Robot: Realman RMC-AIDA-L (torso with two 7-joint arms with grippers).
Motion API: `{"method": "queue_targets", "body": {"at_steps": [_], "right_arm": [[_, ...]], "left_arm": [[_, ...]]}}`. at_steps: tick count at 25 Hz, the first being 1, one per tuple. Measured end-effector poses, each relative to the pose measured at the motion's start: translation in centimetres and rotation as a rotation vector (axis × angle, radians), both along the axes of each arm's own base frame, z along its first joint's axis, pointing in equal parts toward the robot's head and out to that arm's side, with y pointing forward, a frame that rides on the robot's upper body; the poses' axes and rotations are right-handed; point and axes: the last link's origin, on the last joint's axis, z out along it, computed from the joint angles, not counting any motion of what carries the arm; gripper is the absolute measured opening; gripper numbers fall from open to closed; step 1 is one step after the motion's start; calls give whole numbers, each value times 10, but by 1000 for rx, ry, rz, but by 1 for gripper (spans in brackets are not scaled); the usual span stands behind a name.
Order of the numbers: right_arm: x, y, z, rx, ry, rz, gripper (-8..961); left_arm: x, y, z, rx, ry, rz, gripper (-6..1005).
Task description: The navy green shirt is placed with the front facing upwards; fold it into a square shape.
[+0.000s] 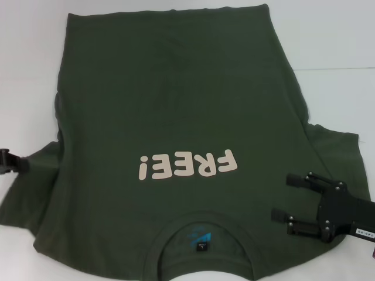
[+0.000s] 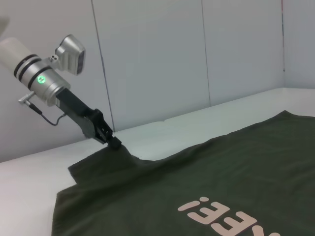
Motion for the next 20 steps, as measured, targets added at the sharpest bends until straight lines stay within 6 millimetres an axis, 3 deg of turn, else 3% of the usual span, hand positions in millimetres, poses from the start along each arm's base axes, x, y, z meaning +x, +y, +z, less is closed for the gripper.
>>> {"method": "queue_targets", "body": {"at_steps": [20], "right_arm": [[0, 3, 2, 30, 21, -14, 896]], "left_arm": [[21, 10, 27, 18, -83, -45, 34]]}}
